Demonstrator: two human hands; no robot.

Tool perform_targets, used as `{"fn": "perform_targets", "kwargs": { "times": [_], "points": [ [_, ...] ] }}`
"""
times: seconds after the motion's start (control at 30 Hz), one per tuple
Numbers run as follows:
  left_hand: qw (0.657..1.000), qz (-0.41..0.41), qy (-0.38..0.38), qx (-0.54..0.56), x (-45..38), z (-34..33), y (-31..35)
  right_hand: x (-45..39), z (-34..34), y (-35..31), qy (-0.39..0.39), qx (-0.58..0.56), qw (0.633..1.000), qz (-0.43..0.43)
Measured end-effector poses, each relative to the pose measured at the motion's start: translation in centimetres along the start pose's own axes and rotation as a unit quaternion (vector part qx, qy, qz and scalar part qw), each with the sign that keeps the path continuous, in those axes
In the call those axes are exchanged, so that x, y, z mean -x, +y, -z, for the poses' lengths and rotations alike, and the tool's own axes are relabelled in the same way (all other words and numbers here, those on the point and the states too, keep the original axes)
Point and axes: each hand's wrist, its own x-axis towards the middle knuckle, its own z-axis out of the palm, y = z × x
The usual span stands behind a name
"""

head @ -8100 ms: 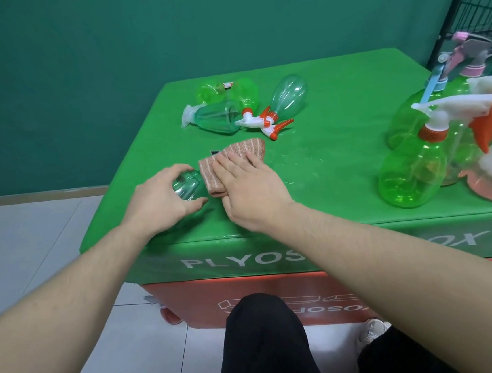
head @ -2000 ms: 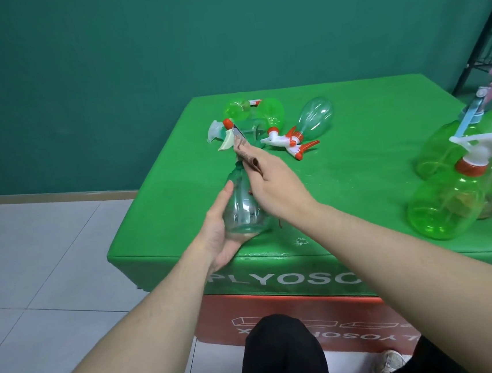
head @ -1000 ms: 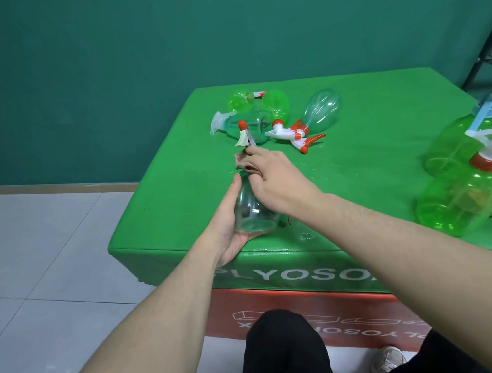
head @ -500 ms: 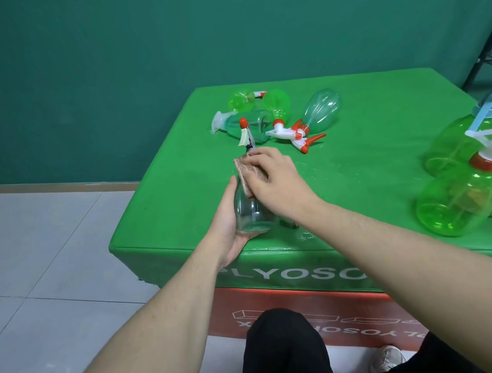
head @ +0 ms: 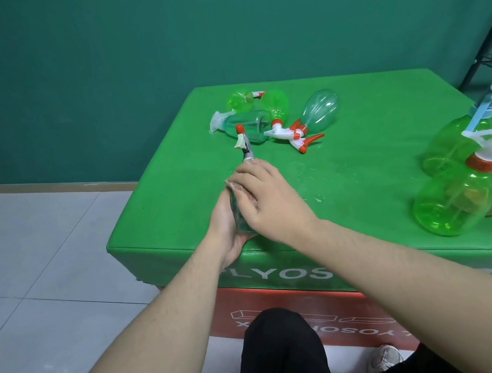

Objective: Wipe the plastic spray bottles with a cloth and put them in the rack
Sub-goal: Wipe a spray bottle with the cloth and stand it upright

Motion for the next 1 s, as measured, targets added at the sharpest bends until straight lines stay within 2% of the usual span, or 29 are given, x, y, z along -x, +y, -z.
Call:
{"fn": "perform_targets", "kwargs": {
  "times": [0.13, 0.27, 0.37, 0.47, 0.8, 1.0],
  "points": [
    [0.999, 0.001, 0.002, 0.045, -0.3, 0.2, -0.3, 1.6, -0.6, 0.9, 0.014, 0.03, 0.995, 0.092],
    [0.998, 0.038, 0.01, 0.055, -0.2, 0.8, -0.1, 3.1, -0.9, 1.4, 0.052, 0.047, 0.983, 0.171],
    [0.996, 0.069, -0.011, 0.05, -0.1, 1.0, 0.1, 4.0, -1.1, 2.1, 0.059, 0.056, 0.97, 0.229],
    [0.996, 0.076, -0.04, 0.039, 0.1, 1.0, 0.2, 4.2, -0.8, 2.4, 0.059, 0.071, 0.964, 0.248],
    [0.998, 0.006, -0.022, 0.066, 0.1, 0.8, 0.1, 0.0, 0.6, 1.2, -0.026, 0.056, 0.994, 0.09],
    [0.998, 0.022, -0.044, 0.048, 0.1, 1.1, 0.1, -2.1, 1.2, 0.5, -0.03, -0.015, 0.993, -0.109]
  ]
}}
